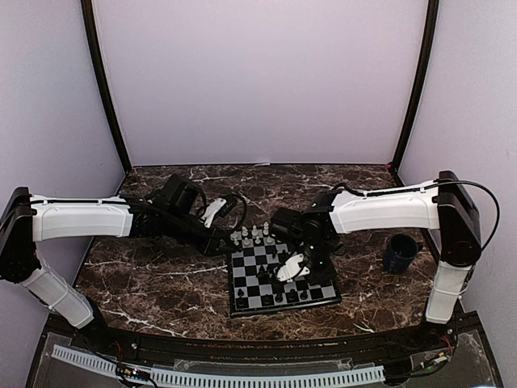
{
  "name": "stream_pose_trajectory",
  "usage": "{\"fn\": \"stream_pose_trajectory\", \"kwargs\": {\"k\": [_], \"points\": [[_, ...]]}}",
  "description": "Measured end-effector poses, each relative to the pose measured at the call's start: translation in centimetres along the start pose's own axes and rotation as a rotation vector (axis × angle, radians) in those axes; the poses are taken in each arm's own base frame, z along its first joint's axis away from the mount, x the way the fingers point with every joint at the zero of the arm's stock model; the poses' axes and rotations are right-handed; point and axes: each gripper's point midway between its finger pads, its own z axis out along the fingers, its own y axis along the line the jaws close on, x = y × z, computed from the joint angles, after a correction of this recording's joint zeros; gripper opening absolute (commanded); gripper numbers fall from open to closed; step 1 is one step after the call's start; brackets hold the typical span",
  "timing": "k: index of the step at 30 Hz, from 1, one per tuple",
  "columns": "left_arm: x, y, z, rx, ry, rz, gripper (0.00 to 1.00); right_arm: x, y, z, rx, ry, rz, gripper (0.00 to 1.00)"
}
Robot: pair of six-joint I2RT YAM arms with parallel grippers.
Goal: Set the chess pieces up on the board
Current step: Place the pawn at b7.
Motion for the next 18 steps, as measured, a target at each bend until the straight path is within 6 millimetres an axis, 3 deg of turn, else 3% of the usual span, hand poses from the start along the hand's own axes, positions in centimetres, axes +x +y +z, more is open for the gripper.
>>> {"fn": "stream_pose_trajectory", "kwargs": {"k": [6,13,18], "points": [[0.0,0.0,0.0,0.0,0.0,0.0,0.01,-0.2,0.1,0.0,-0.008,-0.01,0.007,0.17],[0.2,-0.3,0.0,0.004,0.008,0.024,0.01,-0.2,0.0,-0.2,-0.013,-0.025,0.021,0.24],[1.3,-3.1,0.0,0.024,0.064,0.156,0.02,0.0,-1.5,-2.7,-0.003,-0.147,0.102,0.27]]}}
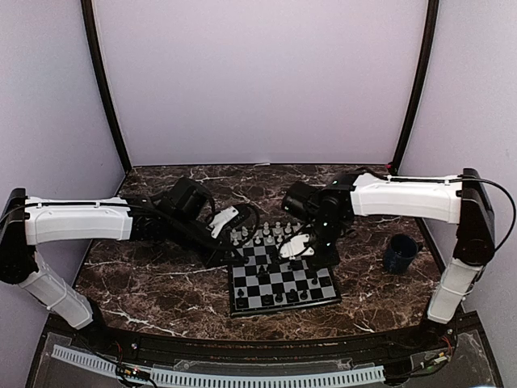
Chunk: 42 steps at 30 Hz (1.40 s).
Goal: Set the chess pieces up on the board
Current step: Place the pawn at b7, then place the knight at g8.
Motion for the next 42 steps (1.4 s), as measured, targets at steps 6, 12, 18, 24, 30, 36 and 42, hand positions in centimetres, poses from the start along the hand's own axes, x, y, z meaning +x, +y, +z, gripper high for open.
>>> {"fn": "stream_pose_trajectory", "kwargs": {"k": [6,12,18,24,30,36,42], "points": [[0.5,-3.6,0.6,0.026,0.075,0.184,0.02,0.8,-3.6,-5.7,0.061,-0.284,0.198,0.3],[3.0,-3.8,3.0,-0.005,0.224,0.308,0.03,4.3,-6.7,-8.1,0.078,-0.546,0.441,0.3],[5.0,-3.7,4.7,-0.027,0.338,0.387,0.03,7.5,-8.8,-7.2,0.04,-0.662,0.627,0.31],[5.3,-3.9,5.6,-0.065,0.396,0.446,0.03,6.6,-9.2,-8.1,0.026,-0.738,0.614,0.32],[6.4,-3.5,6.7,-0.114,0.478,0.487,0.03,6.1,-9.1,-8.5,0.012,-0.769,0.609,0.32],[7.7,-2.8,7.2,-0.145,0.548,0.495,0.04,6.0,-9.1,-8.6,0.005,-0.779,0.605,0.32],[7.5,-2.7,7.3,-0.163,0.555,0.501,0.06,5.8,-8.9,-8.7,-0.005,-0.79,0.601,0.33]]}}
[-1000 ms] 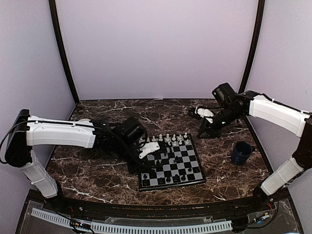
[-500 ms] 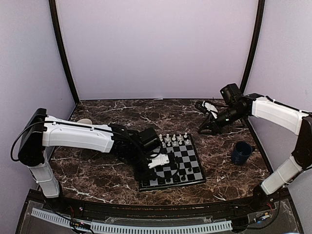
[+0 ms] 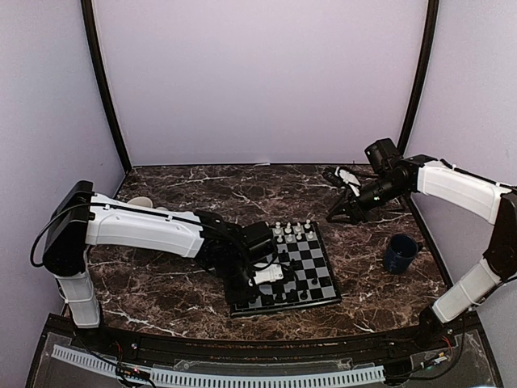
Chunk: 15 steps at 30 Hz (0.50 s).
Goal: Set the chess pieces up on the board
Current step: Place the knight at g8.
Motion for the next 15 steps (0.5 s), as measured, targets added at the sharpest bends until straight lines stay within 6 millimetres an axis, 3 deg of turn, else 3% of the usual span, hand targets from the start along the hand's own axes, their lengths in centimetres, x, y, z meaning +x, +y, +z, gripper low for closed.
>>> {"fn": "stream_pose_trajectory", "kwargs": {"k": [7,15], "points": [[-0.13,-0.1,0.13,0.001,0.005,0.003,0.08,-0.03,0.06,0.0,-0.003,-0.002,0.0,0.33],[-0.18,-0.15,0.18,0.003,0.006,0.004,0.17,0.01,0.14,0.04,-0.009,-0.001,0.002,0.34]]}}
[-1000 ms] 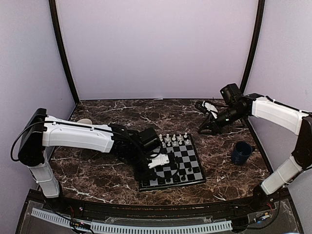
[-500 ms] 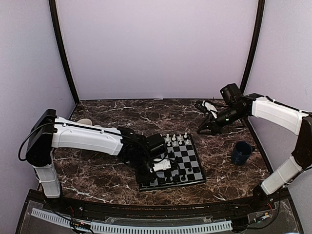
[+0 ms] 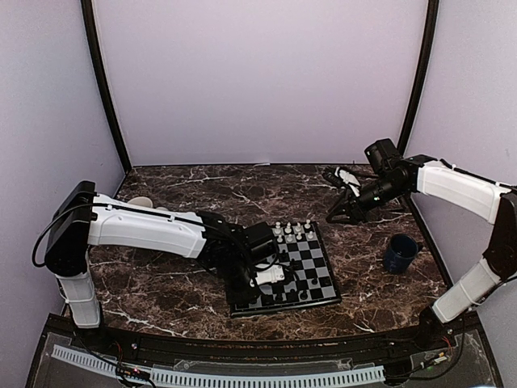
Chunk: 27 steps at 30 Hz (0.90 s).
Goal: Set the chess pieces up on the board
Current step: Place the knight at g8, then pick up the rook from the chessboard.
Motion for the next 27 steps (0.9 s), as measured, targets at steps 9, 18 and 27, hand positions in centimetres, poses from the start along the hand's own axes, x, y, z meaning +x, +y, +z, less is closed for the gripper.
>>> {"fn": "stream_pose_trajectory", "kwargs": {"k": [9,18,27], "points": [[-0.2,-0.1,0.0,0.0,-0.002,0.003,0.22,0.5,0.0,0.4,-0.013,0.018,0.016,0.36],[-0.4,0.3,-0.5,-0.024,-0.014,-0.004,0.26,-0.1,-0.1,-0.1,-0.016,0.032,0.01,0.37],[-3.6,2.7,-7.1,-0.146,-0.235,-0.066,0.31,-8.5,-1.6,-5.3,0.115,-0.077,-0.081,0.45]]}}
